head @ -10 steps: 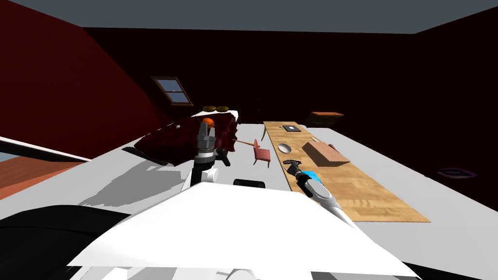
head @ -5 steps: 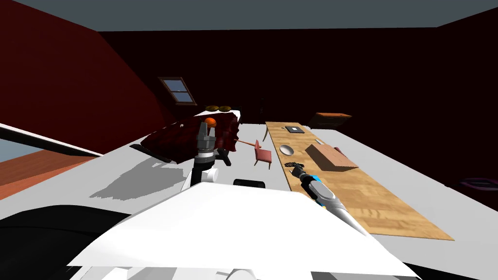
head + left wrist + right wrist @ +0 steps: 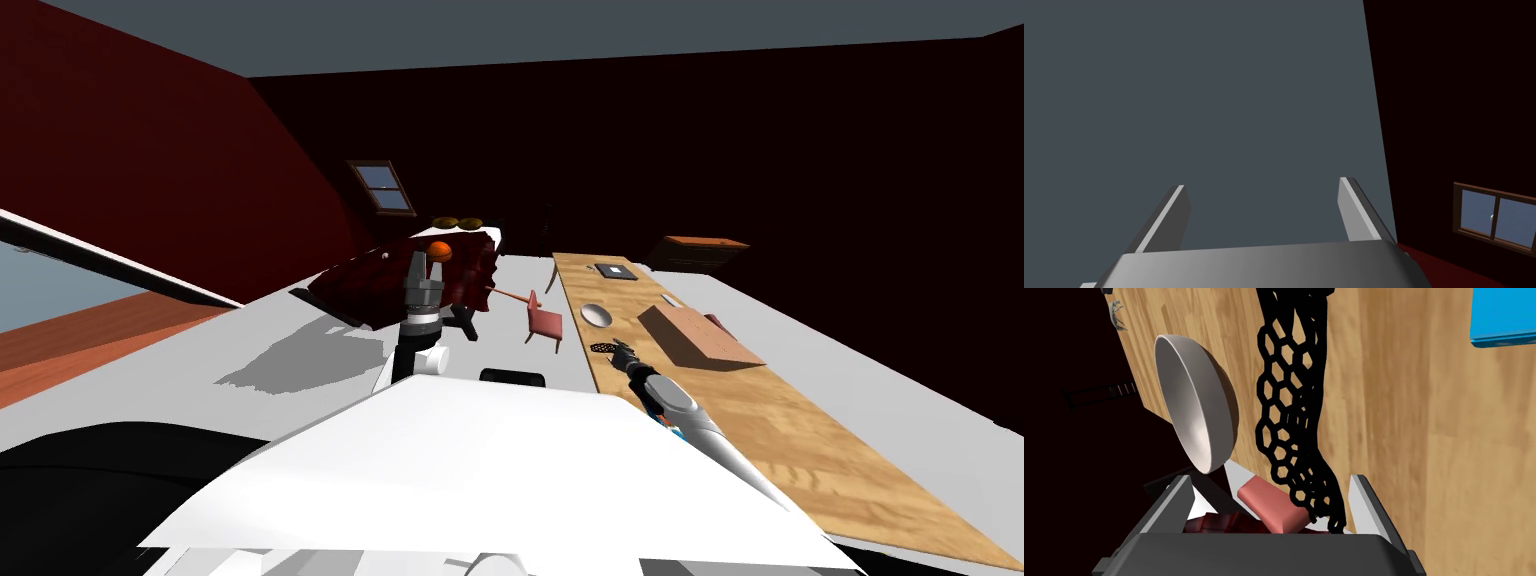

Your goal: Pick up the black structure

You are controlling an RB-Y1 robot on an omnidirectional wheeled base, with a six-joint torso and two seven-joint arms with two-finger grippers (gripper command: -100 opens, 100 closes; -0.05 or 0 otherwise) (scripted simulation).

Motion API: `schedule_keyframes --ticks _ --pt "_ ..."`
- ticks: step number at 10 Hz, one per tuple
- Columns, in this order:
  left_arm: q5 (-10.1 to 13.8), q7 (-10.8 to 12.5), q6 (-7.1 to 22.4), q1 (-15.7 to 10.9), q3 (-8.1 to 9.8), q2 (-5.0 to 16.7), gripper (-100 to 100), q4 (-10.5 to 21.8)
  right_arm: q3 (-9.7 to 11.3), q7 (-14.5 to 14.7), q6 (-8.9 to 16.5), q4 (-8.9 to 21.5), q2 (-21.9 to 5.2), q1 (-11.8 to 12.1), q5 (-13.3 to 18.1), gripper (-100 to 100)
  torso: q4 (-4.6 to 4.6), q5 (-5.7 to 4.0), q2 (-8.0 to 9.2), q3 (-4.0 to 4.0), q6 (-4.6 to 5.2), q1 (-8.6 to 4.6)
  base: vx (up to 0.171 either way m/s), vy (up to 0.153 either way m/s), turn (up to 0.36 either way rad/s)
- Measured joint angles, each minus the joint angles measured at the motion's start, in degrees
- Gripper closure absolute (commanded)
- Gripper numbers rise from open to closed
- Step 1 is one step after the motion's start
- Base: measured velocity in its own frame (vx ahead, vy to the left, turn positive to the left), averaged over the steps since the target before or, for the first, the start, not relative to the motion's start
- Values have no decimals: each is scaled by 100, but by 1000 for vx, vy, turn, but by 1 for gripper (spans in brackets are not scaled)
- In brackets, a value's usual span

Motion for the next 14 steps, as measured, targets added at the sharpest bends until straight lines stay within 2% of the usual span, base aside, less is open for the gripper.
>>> schedule_keyframes --ticks 1,2,3,5,6,7,11,12,13,14 --pt "0 0 0 0 0 0 0 0 8 46 -4 171 -45 -52 94 -100 0 1 -1 0 0 3 25 -13 23" --pt "0 0 0 0 0 0 0 0 10 50 -6 190 -52 -59 106 0 1 2 9 5 3 10 5 -3 -3" --pt "0 0 0 0 0 0 0 0 9 49 -6 188 -51 -58 105 -100 3 3 17 9 3 14 50 -52 74" --pt "0 0 0 0 0 0 0 0 123 -69 175 201 57 -64 220 -100 2 -2 3 2 -1 -9 34 -56 29" --pt "0 0 0 0 0 0 0 0 82 26 171 228 97 -71 169 -100 3 -1 10 6 0 -1 4 -11 0" --pt "0 0 0 0 0 0 0 0 77 51 167 231 100 -72 162 100 5 2 15 9 0 9 0 0 0" --pt "0 0 0 0 0 0 0 0 79 49 164 233 99 -72 163 100 8 5 25 16 2 18 0 0 0" --pt "0 0 0 0 0 0 0 0 79 49 163 233 99 -71 163 0 9 5 26 17 2 19 0 0 0" --pt "0 0 0 0 0 0 0 0 80 49 163 234 99 -71 163 100 9 5 27 17 2 19 -33 45 -84" --pt "0 0 0 0 0 -1 0 0 21 84 75 202 25 -55 106 100 11 11 40 24 10 32 -21 28 -38"
